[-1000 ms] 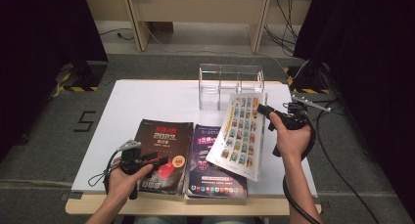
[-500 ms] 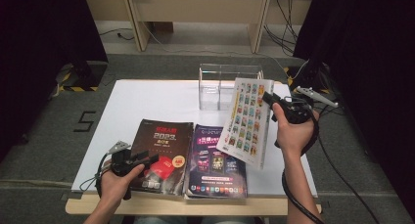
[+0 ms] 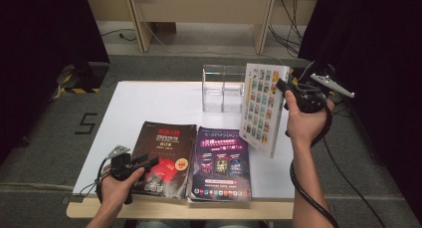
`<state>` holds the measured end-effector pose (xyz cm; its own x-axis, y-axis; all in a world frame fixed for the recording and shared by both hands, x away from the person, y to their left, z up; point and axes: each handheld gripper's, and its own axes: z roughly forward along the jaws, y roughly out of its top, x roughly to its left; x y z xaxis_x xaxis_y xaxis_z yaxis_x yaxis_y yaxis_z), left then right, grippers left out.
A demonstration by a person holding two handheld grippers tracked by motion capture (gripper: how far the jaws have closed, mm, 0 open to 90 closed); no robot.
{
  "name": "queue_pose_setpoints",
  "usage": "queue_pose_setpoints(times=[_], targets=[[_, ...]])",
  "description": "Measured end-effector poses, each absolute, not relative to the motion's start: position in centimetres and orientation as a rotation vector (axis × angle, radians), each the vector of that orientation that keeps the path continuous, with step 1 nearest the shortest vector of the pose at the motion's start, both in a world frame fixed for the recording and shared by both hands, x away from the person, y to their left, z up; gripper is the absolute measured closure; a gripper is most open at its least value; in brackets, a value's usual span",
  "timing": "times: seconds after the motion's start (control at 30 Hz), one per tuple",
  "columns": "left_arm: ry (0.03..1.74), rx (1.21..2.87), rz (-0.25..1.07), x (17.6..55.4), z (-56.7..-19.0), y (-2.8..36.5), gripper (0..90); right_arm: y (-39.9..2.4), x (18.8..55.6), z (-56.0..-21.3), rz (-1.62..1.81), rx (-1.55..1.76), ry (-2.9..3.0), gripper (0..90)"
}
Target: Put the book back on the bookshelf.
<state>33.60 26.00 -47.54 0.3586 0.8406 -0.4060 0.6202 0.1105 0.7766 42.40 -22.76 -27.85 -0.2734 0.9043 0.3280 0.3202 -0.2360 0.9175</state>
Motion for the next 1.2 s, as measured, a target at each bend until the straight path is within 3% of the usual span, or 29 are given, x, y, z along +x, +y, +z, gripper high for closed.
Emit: queue_pose_setpoints(times=[1.2], targets=[[1.344,1.585,0.270,33.6,-47.7,26.2,41.5,-23.5,48.2,-23.5,1.578,1.539,1.501,74.2]])
